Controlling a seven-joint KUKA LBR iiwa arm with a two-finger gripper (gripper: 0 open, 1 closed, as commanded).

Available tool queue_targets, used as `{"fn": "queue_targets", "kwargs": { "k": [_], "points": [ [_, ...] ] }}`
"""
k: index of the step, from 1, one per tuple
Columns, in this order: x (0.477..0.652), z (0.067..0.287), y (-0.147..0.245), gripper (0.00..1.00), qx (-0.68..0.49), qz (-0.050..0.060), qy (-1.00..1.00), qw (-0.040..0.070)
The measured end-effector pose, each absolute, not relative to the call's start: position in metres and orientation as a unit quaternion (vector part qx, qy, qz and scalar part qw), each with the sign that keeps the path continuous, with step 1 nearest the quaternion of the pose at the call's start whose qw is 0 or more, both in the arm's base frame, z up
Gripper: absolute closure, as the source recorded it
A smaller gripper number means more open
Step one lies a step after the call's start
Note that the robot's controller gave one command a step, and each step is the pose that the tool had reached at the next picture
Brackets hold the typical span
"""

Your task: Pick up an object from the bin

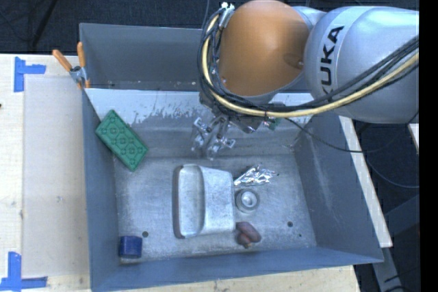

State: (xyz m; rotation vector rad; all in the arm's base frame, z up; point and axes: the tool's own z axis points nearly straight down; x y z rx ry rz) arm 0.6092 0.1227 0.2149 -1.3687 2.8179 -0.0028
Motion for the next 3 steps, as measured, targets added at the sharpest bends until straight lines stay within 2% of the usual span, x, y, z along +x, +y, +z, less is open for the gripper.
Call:
{"fn": "queue_targets", "kwargs": {
  "k": [1, 2, 3],
  "points": [
    [0.608, 0.211, 0.122, 0.0, -0.435, 0.001, 0.9, 0.001],
    [0.595, 0.155, 0.063, 0.0, -0.36, 0.0, 0.933, -0.002],
    [0.605, 0.077, -0.01, 0.0, -0.41, -0.002, 0.912, 0.002]
  ]
}}
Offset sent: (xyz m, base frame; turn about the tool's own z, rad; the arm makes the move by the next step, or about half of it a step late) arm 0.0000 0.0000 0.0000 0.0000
